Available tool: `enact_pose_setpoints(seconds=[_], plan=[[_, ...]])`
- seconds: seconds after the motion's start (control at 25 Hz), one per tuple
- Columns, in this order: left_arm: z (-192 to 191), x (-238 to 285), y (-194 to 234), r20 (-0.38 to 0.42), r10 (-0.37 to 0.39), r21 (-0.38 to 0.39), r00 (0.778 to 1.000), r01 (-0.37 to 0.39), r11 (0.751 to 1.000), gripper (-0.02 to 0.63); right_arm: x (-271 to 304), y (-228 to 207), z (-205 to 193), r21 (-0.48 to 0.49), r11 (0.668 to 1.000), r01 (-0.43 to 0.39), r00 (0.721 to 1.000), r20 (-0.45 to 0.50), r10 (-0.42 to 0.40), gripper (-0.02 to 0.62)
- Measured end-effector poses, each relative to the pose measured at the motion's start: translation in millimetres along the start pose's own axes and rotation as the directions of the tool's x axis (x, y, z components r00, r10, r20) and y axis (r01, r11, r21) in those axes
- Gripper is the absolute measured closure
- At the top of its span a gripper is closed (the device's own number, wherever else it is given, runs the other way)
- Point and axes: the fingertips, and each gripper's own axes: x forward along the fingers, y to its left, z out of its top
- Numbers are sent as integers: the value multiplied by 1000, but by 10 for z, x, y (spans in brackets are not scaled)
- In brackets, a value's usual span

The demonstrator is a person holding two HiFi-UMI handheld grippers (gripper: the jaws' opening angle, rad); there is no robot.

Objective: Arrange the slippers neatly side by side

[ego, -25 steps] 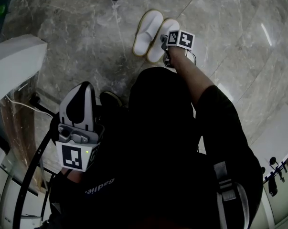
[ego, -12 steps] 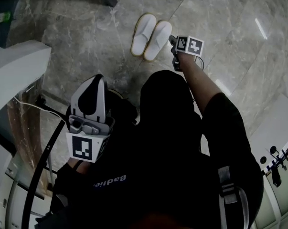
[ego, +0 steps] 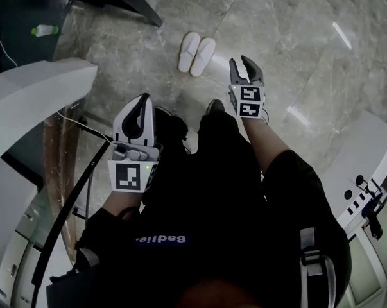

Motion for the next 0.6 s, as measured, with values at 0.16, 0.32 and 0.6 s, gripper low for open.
enact_pose_setpoints(seconds=[0.16,0.32,0.6], plan=[[966,-270,-302,10,-44,35,999,43,998,620,-1158,124,673,2,1000,-25,998,52,25,469],[1659,-567,-533,16,-89,79,996,87,993,620,-2162,266,1197,-45,998,-45,995,90,49,469],[2241,-933,-734,54,-209,124,976,201,972,620,-3311,603,1924,-68,998,-11,979,204,25,469]])
